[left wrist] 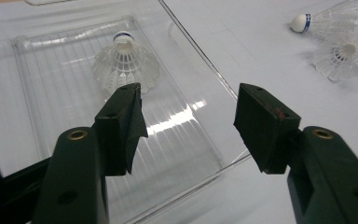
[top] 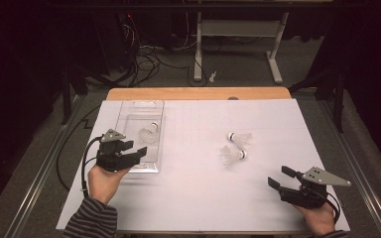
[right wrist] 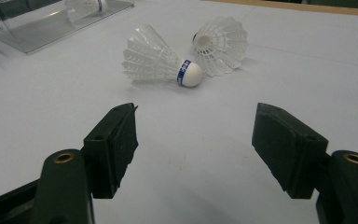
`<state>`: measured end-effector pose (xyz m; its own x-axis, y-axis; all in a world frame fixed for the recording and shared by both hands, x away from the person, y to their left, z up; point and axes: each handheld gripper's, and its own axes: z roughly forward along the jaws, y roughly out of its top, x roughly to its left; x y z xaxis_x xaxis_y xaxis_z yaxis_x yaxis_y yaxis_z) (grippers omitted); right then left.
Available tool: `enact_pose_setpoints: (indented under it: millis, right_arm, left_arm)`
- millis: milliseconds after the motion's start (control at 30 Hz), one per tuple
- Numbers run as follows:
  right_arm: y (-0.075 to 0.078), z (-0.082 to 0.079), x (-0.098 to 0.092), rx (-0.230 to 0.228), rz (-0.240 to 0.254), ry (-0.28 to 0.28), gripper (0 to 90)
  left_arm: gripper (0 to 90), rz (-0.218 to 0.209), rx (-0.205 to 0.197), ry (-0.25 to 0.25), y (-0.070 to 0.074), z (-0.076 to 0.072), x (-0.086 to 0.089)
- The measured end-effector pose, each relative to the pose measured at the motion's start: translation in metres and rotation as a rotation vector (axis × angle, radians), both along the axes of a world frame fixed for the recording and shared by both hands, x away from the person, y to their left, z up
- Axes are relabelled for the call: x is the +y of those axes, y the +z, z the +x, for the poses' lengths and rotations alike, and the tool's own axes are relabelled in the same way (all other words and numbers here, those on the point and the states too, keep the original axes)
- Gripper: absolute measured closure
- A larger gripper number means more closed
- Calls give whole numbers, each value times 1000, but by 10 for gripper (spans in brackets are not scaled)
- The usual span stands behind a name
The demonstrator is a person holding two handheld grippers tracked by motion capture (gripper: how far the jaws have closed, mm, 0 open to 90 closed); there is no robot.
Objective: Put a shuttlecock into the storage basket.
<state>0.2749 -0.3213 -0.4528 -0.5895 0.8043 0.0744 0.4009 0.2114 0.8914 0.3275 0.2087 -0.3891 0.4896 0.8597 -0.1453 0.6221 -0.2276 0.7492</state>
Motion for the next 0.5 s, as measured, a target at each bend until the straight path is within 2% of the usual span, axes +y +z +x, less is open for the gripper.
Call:
enact_pose_setpoints:
  millis: [500]
  right_arm:
    - [0, 0, 0, 0, 1, 0, 314]
  left_arm:
    - [420, -4, -13, -16, -4, -9, -1]
